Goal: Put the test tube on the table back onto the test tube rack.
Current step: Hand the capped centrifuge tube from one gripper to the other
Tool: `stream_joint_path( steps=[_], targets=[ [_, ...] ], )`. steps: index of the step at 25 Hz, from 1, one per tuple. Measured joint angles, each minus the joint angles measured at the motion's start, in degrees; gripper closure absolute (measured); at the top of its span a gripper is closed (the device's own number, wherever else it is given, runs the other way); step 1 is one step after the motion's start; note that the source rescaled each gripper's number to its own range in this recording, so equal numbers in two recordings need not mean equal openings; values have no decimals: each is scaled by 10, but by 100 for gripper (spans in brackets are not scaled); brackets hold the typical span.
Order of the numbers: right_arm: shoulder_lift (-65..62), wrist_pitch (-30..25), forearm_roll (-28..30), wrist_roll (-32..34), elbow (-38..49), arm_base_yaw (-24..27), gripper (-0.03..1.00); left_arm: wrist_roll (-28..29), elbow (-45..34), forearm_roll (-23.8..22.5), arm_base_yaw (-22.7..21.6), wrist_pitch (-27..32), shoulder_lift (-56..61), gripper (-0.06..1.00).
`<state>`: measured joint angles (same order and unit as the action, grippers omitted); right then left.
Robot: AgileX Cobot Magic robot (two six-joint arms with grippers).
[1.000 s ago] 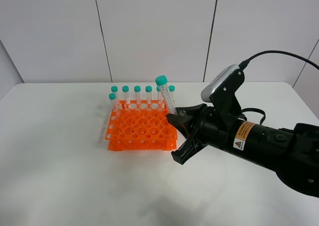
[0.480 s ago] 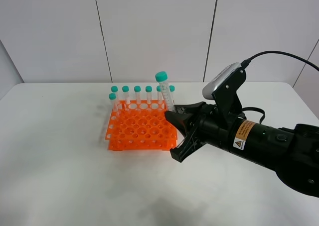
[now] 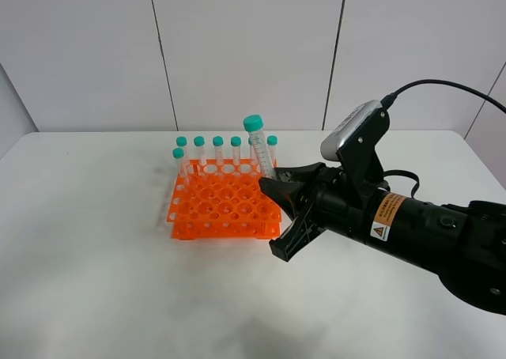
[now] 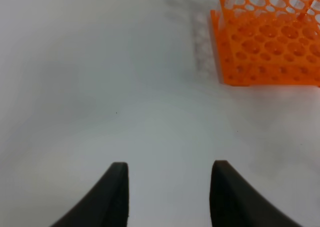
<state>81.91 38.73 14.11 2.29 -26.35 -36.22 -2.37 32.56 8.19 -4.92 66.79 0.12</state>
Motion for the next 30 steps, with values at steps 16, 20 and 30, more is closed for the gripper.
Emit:
stream_joint_path(
  steps=[16,20,30],
  targets=[
    [17,-1,1,1,0,0,95,-33,111,13,0,-19,-152,5],
    [31,16,1,1,0,0,95,-33,156,28,14,-23,-207,5],
    [43,26,2,1,0,0,95,-77,209,14,228,-39,-321,5]
  ],
)
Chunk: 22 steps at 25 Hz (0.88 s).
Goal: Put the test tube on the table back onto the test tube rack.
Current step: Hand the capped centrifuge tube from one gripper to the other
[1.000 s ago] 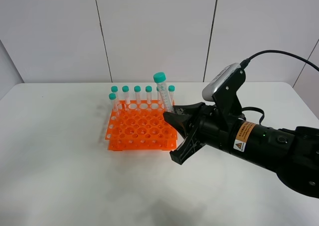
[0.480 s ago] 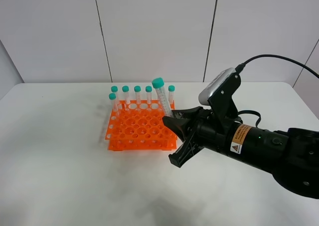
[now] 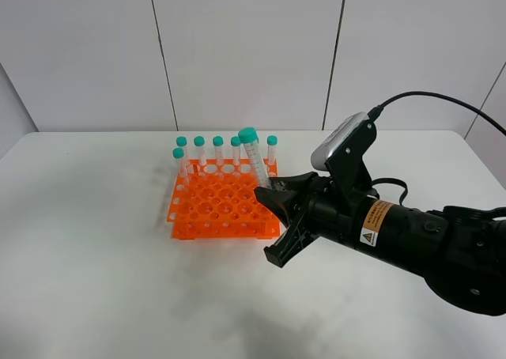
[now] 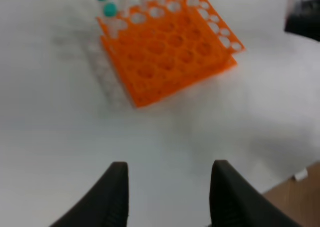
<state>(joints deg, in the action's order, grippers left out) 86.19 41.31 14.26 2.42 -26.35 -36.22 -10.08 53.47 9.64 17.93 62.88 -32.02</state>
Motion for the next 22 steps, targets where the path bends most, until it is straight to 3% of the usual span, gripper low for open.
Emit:
stream_joint_path(
  steps=[6,14,22],
  targets=[
    [0,-1,0,0,0,0,95,-18,0,4,66,-64,-80,5],
    [0,-1,0,0,0,0,95,-139,40,125,69,-132,-184,5],
    [0,-1,0,0,0,0,95,-165,73,117,69,-199,-293,5]
  ],
)
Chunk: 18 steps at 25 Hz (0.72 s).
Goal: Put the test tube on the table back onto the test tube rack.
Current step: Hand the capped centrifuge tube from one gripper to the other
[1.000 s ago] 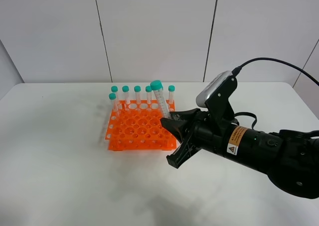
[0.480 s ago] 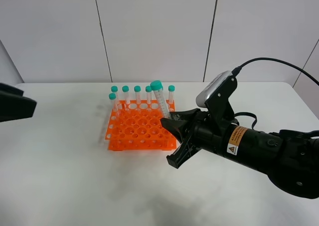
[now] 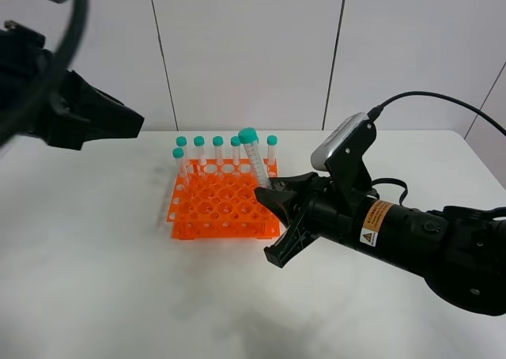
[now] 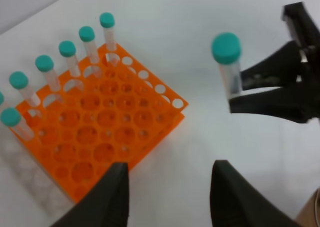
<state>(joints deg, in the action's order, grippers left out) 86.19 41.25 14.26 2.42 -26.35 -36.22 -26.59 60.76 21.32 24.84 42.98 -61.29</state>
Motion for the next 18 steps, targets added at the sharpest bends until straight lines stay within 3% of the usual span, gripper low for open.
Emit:
stream_joint_path(
  steps=[4,12,18],
  targets=[
    [0,0,0,0,0,0,95,-7,0,17,0,-23,-40,5],
    [0,2,12,0,0,0,95,-90,6,110,0,-61,-91,5],
    [0,2,14,3,0,0,95,-102,10,124,0,-82,-133,5]
  ],
)
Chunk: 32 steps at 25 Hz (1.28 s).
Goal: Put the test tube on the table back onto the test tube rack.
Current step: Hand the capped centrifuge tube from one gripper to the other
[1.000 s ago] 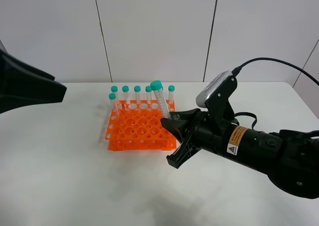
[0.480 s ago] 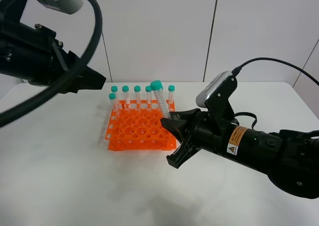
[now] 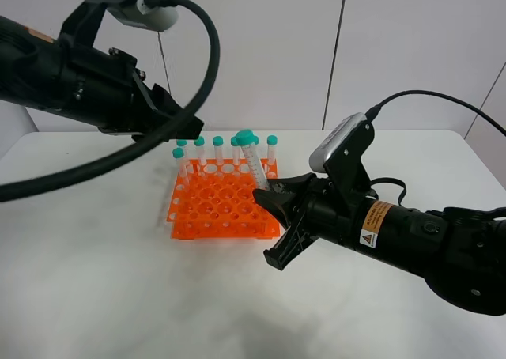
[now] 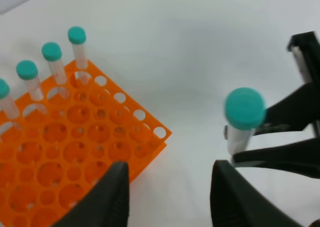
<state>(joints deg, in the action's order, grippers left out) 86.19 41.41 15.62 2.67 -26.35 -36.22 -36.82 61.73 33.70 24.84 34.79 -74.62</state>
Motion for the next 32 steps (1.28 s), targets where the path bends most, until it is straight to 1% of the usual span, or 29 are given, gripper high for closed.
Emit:
stream_joint_path(
  steps=[8,10,15,18,22,27,32],
  targets=[
    [0,0,2,2,0,0,95,-5,10,4,4,-17,-42,5],
    [0,-1,2,2,0,0,95,-11,11,6,15,-18,-46,5],
    [6,0,2,2,0,0,95,-17,17,8,64,-25,-47,5],
    [24,1,2,2,-1,0,95,-15,26,10,82,-35,-47,5],
    [40,4,1,2,-1,0,95,-6,28,11,87,-47,-47,5],
    [41,32,-10,3,-1,0,95,1,28,16,87,-48,-56,5],
    [43,23,-21,7,1,0,95,-4,31,48,87,-56,-95,5]
  ],
)
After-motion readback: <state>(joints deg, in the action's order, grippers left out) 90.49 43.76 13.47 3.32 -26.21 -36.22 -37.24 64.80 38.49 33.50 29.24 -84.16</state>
